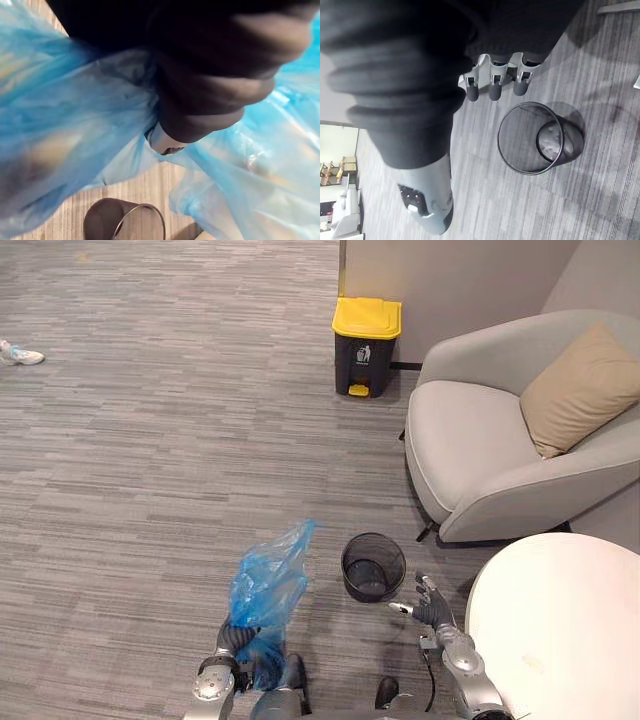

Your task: Gather rubbish on tea table into small bin, then transfer packed bag to large trash can.

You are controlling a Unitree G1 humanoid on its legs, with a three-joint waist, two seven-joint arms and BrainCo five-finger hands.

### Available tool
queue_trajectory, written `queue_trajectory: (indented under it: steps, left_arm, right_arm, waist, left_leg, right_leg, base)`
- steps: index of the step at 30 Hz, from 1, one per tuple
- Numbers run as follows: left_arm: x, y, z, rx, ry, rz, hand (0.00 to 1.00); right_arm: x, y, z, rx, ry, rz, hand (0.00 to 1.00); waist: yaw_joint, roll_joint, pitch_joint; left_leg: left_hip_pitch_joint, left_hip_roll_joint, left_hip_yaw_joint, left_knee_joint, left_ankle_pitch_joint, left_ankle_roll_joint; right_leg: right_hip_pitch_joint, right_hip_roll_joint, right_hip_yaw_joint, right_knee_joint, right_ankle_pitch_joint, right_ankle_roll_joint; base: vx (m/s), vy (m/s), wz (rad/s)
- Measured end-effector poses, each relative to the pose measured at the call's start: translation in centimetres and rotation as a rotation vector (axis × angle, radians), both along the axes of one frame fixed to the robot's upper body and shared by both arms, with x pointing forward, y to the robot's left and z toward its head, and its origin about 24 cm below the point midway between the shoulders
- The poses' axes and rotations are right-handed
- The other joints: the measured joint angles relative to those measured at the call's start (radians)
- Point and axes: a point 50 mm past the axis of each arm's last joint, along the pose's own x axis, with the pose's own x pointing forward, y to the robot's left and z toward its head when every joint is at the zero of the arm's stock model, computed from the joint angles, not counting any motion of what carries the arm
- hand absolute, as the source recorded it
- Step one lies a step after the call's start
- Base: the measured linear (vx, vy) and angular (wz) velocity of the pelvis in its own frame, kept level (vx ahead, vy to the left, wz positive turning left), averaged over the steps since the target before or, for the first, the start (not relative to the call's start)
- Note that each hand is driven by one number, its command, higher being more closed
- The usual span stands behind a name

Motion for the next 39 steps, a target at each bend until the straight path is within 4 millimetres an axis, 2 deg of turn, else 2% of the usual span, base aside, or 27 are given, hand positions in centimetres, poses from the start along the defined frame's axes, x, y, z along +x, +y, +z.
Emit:
queue_trajectory:
  steps: [2,3,7,8,10,11,13,15,17,18,19,20,21,22,23,24,25,27,29,30,31,32,33,34,35,38,39]
  left_arm:
    - [0.1,-0.1,0.0,-0.002,-0.003,0.0,1.0]
    - [0.1,-0.1,0.1,-0.003,-0.008,0.0,1.0]
    - [0.1,0.0,0.6,-0.001,-0.035,0.005,1.0]
    - [0.1,-0.1,0.7,-0.006,-0.04,0.012,1.0]
    - [0.5,0.1,1.7,-0.001,-0.09,0.021,1.0]
    - [0.6,0.2,1.8,0.001,-0.098,0.023,1.0]
    - [1.4,0.4,2.3,0.015,-0.127,0.036,1.0]
    - [1.5,0.4,2.4,0.016,-0.13,0.04,1.0]
    - [1.8,0.4,2.5,0.015,-0.136,0.037,1.0]
    - [2.0,0.8,2.5,0.028,-0.137,0.032,1.0]
    - [2.1,0.4,2.2,0.016,-0.123,0.034,1.0]
    - [2.2,0.1,2.1,0.007,-0.122,0.028,1.0]
    - [2.4,-0.4,2.2,-0.007,-0.13,0.024,1.0]
    - [2.6,-0.7,2.3,-0.018,-0.137,0.028,1.0]
    - [2.7,-1.5,2.5,-0.045,-0.156,0.031,1.0]
    - [2.6,-1.6,2.6,-0.052,-0.162,0.033,1.0]
    - [2.4,-1.9,2.7,-0.064,-0.169,0.035,1.0]
    - [2.7,-2.3,2.9,-0.077,-0.184,0.024,1.0]
    - [3.0,-2.2,3.3,-0.076,-0.202,0.021,1.0]
    - [3.1,-2.3,3.3,-0.076,-0.204,0.017,1.0]
    - [3.1,-2.4,3.3,-0.078,-0.204,0.013,1.0]
    - [3.1,-2.5,3.2,-0.081,-0.199,0.011,1.0]
    - [3.0,-2.7,3.0,-0.083,-0.188,0.006,1.0]
    - [3.6,-2.3,3.0,-0.066,-0.183,-0.006,1.0]
    - [3.8,-2.2,3.1,-0.062,-0.188,-0.009,1.0]
    - [4.1,-1.8,3.3,-0.041,-0.192,-0.022,1.0]
    - [4.0,-1.7,3.3,-0.034,-0.19,-0.027,1.0]
  right_arm:
    - [0.2,0.0,0.1,0.001,-0.006,0.0,0.0]
    - [0.2,0.0,0.1,0.001,-0.007,-0.002,0.0]
    - [0.1,0.0,0.1,0.002,-0.005,-0.007,0.0]
    - [0.1,0.0,0.2,0.0,-0.009,-0.005,0.0]
    - [-0.3,0.2,0.4,0.009,-0.021,-0.011,0.0]
    - [-0.5,0.4,0.3,0.014,-0.018,-0.013,0.0]
    - [-0.8,0.5,0.1,0.018,-0.009,-0.015,0.0]
    - [-0.8,0.3,0.1,0.013,-0.011,-0.02,0.0]
    - [-0.9,0.1,0.1,0.008,-0.006,-0.023,0.0]
    - [-0.9,0.0,0.1,0.007,-0.005,-0.028,0.0]
    - [-1.0,-0.5,0.0,-0.004,-0.002,-0.038,0.0]
    - [-0.9,-1.0,0.2,-0.011,-0.006,-0.05,0.0]
    - [-0.6,-1.3,0.4,-0.016,-0.016,-0.06,0.0]
    - [-0.7,-1.4,0.4,-0.018,-0.017,-0.061,0.0]
    - [-0.9,-1.4,0.7,-0.021,-0.03,-0.058,0.0]
    - [-0.8,-1.4,1.0,-0.021,-0.045,-0.056,0.0]
    - [-0.6,-1.1,1.5,-0.017,-0.077,-0.049,0.0]
    - [0.4,-0.9,2.5,-0.012,-0.128,-0.045,0.0]
    - [1.2,-0.7,3.0,-0.003,-0.153,-0.043,0.0]
    - [1.1,-0.6,2.9,0.001,-0.146,-0.046,0.0]
    - [1.0,-0.9,2.8,-0.001,-0.143,-0.062,0.0]
    - [0.5,-1.5,2.5,-0.01,-0.126,-0.08,0.0]
    - [0.0,-1.8,1.8,-0.003,-0.094,-0.111,0.0]
    - [-0.4,-1.4,1.2,0.01,-0.057,-0.131,0.0]
    - [-0.3,-1.3,1.2,0.012,-0.059,-0.13,0.0]
    - [0.3,-1.3,1.3,0.012,-0.066,-0.127,0.0]
    - [0.3,-1.3,1.1,0.011,-0.055,-0.125,0.0]
  waist:
    - [0.0,-0.007,0.002]
    - [0.0,-0.015,0.007]
    - [0.0,-0.04,0.023]
    - [-0.001,-0.038,0.027]
    - [-0.008,-0.035,0.044]
    - [-0.01,-0.025,0.05]
    - [-0.009,-0.045,0.051]
    - [-0.011,-0.046,0.055]
    - [-0.028,-0.042,0.057]
    - [-0.038,-0.061,0.047]
    - [-0.039,-0.037,0.05]
    - [-0.038,-0.016,0.048]
    - [-0.044,-0.007,0.048]
    - [-0.047,-0.004,0.049]
    - [-0.048,0.002,0.051]
    - [-0.045,0.003,0.052]
    - [-0.028,0.007,0.05]
    - [-0.006,0.003,0.047]
    - [0.007,0.001,0.046]
    - [0.011,0.001,0.046]
    - [0.015,0.003,0.046]
    - [0.014,0.017,0.038]
    - [0.016,0.011,0.032]
    - [0.007,-0.018,0.032]
    - [0.004,-0.035,0.024]
    - [-0.008,-0.032,0.024]
    - [-0.004,-0.027,0.025]
  left_leg:
    - [-0.037,-0.001,-0.008,0.064,-0.041,0.003]
    - [-0.07,-0.004,-0.017,0.143,-0.093,0.009]
    - [-0.118,-0.026,-0.048,0.326,-0.225,0.022]
    - [-0.123,-0.03,-0.058,0.354,-0.252,0.032]
    - [-0.084,-0.031,-0.103,0.376,-0.292,0.049]
    - [-0.078,-0.029,-0.111,0.375,-0.301,0.054]
    - [-0.043,-0.034,-0.155,0.361,-0.328,0.058]
    - [-0.001,-0.037,-0.176,0.33,-0.339,0.057]
    - [0.04,-0.037,-0.206,0.298,-0.344,0.031]
    - [0.06,-0.046,-0.234,0.298,-0.362,0.006]
    - [0.076,-0.031,-0.253,0.3,-0.374,-0.01]
    - [0.084,-0.011,-0.253,0.297,-0.361,-0.041]
    - [0.085,0.001,-0.237,0.321,-0.333,-0.087]
    - [0.081,0.008,-0.227,0.364,-0.316,-0.114]
    - [0.043,0.039,-0.164,0.585,-0.278,-0.148]
    - [0.013,0.061,-0.138,0.683,-0.255,-0.142]
    - [-0.043,0.119,-0.082,0.841,-0.275,-0.129]
    - [-0.145,0.176,0.013,0.957,-0.317,-0.059]
    - [-0.226,0.192,0.035,0.858,-0.337,-0.026]
    - [-0.243,0.191,0.034,0.734,-0.337,-0.027]
    - [-0.243,0.185,0.031,0.592,-0.303,-0.026]
    - [-0.216,0.173,0.012,0.397,-0.147,0.003]
    - [-0.207,0.171,-0.015,0.347,-0.064,-0.044]
    - [-0.209,0.125,-0.012,0.35,-0.064,-0.032]
    - [-0.21,0.115,-0.013,0.347,-0.067,-0.028]
    - [-0.202,0.08,-0.01,0.351,-0.086,-0.017]
    - [-0.19,0.072,-0.007,0.353,-0.116,-0.019]
  right_leg:
    - [-0.018,-0.015,-0.006,0.032,-0.031,0.007]
    - [-0.033,-0.037,-0.007,0.089,-0.072,0.023]
    - [-0.055,-0.104,-0.008,0.279,-0.156,0.033]
    - [-0.074,-0.114,0.028,0.352,-0.154,0.03]
    - [-0.186,-0.114,0.161,0.623,-0.105,-0.034]
    - [-0.206,-0.103,0.182,0.662,-0.125,-0.016]
    - [-0.273,-0.036,0.201,0.656,-0.212,-0.022]
    - [-0.317,0.004,0.178,0.596,-0.213,-0.023]
    - [-0.334,0.044,0.147,0.438,-0.189,-0.038]
    - [-0.32,0.062,0.158,0.331,-0.066,-0.089]
    - [-0.296,0.071,0.139,0.326,-0.061,-0.117]
    - [-0.271,0.079,0.109,0.316,-0.067,-0.131]
    - [-0.235,0.081,0.085,0.292,-0.077,-0.137]
    - [-0.195,0.084,0.069,0.266,-0.077,-0.137]
    - [-0.085,0.106,0.058,0.201,-0.077,-0.138]
    - [-0.042,0.116,0.062,0.177,-0.077,-0.138]
    - [0.018,0.135,0.078,0.142,-0.078,-0.14]
    - [0.076,0.138,0.13,0.107,-0.084,-0.149]
    - [0.086,0.125,0.177,0.092,-0.084,-0.149]
    - [0.093,0.113,0.19,0.093,-0.088,-0.141]
    - [0.105,0.102,0.202,0.096,-0.102,-0.115]
    - [0.124,0.101,0.214,0.1,-0.135,-0.062]
    - [0.138,0.092,0.229,0.106,-0.195,-0.009]
    - [0.134,0.048,0.234,0.093,-0.208,0.007]
    - [0.134,0.044,0.236,0.079,-0.204,0.008]
    - [0.145,0.019,0.247,0.057,-0.176,0.013]
    - [0.143,0.011,0.266,0.065,-0.177,0.016]
  base:
    - [0.07,0.038,0.21]
    - [0.1,0.065,0.26]
    - [0.14,0.054,0.3]
    - [0.23,0.119,0.35]
    - [0.25,0.106,0.47]
    - [0.3,0.011,0.55]
    - [0.31,-0.034,0.56]
    - [0.33,-0.078,0.45]
    - [0.39,-0.112,0.61]
    - [0.38,-0.124,0.64]
    - [0.52,-0.139,0.61]
    - [0.62,-0.167,0.49]
    - [0.5,-0.129,0.43]
    - [0.57,-0.159,0.49]
    - [0.37,-0.08,0.28]
    - [0.53,-0.091,-0.04]
    - [0.41,-0.007,-0.43]
    - [0.36,0.033,-0.71]
    - [0.29,0.118,-0.76]
    - [0.29,0.188,-0.69]
    - [0.31,0.25,-0.57]
    - [0.36,0.309,-0.46]
    - [0.34,0.266,-0.22]
    - [0.24,0.181,-0.07]
    - [0.19,0.139,0.15]
    - [0.11,0.133,-0.02]
    - [0.05,0.097,-0.27]
